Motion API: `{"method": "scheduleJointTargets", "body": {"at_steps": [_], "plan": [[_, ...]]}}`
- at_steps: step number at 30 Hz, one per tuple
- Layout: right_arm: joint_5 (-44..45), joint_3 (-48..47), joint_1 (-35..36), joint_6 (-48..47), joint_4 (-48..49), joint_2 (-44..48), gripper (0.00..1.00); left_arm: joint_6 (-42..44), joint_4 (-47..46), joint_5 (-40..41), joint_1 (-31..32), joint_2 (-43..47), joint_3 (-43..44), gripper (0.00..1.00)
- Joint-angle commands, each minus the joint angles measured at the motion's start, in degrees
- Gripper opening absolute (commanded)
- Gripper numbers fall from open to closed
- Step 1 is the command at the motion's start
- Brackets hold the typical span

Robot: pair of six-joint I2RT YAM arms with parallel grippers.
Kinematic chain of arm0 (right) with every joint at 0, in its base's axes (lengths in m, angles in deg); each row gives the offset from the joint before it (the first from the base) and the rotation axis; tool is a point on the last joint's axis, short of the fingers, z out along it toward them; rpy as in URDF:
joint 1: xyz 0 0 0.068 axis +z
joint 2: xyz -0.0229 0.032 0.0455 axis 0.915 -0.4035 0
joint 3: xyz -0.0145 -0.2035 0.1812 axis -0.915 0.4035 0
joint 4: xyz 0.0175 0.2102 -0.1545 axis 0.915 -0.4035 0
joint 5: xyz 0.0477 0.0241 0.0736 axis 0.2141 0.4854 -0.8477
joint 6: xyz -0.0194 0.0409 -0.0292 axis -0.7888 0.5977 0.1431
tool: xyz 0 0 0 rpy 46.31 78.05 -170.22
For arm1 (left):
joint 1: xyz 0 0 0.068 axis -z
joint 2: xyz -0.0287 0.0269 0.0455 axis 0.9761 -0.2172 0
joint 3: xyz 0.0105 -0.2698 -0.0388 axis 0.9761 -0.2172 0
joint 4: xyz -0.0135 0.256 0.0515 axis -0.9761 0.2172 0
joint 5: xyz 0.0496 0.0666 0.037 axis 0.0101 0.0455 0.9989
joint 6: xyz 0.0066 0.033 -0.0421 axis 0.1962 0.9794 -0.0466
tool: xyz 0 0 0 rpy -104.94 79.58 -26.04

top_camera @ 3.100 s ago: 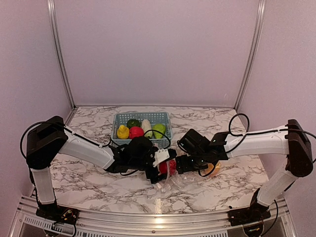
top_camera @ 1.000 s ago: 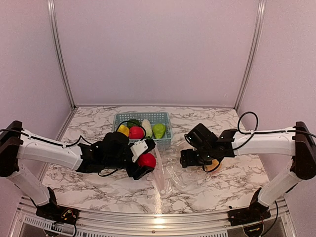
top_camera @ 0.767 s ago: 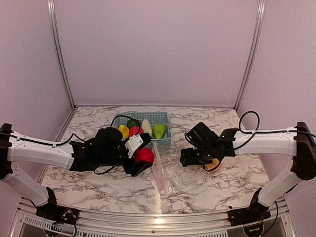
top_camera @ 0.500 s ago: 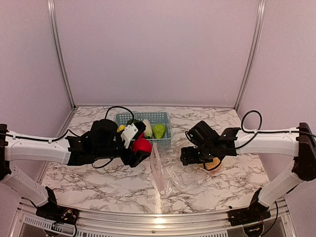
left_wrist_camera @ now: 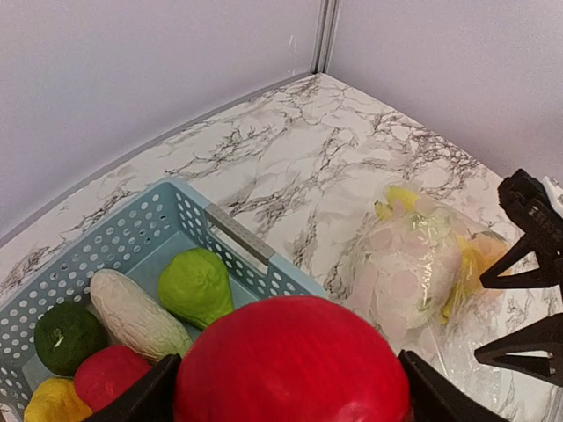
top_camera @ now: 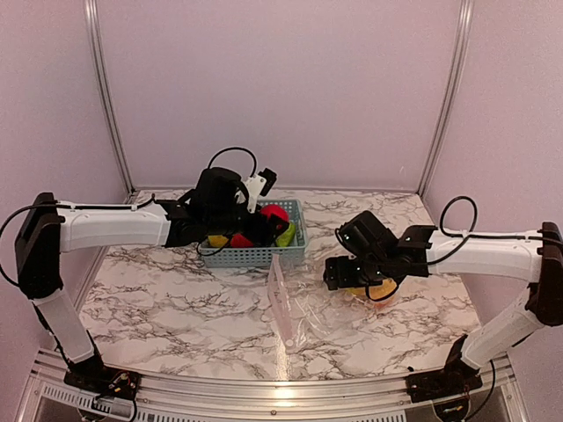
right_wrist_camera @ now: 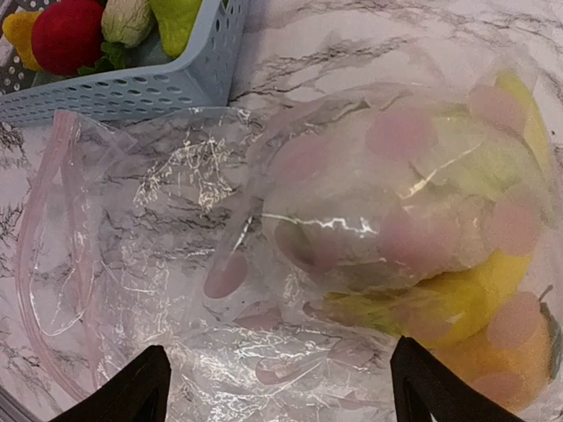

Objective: Open the zip-top bag and remove the fake food
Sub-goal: Place the fake fruit in the bin.

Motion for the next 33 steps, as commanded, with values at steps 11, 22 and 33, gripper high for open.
{"method": "scheduleJointTargets", "body": {"at_steps": [11,22,33], "plan": [[1.01,-0.81,-0.60,0.59,-1.30,2.66,0.84,-3.91,11.81,4.91,-4.85,-20.20,23.07,0.84],[1.14,0.22,-0.60,1.39,-1.66,4.61,0.84,-3.20,14.88,6.99,-7.40,-33.51,38.34,0.95],[1.25,0.26,-0.60,1.59,-2.12,4.68,0.84,-2.84,17.06,8.45,-7.49,-32.96,41.26,0.99]]}}
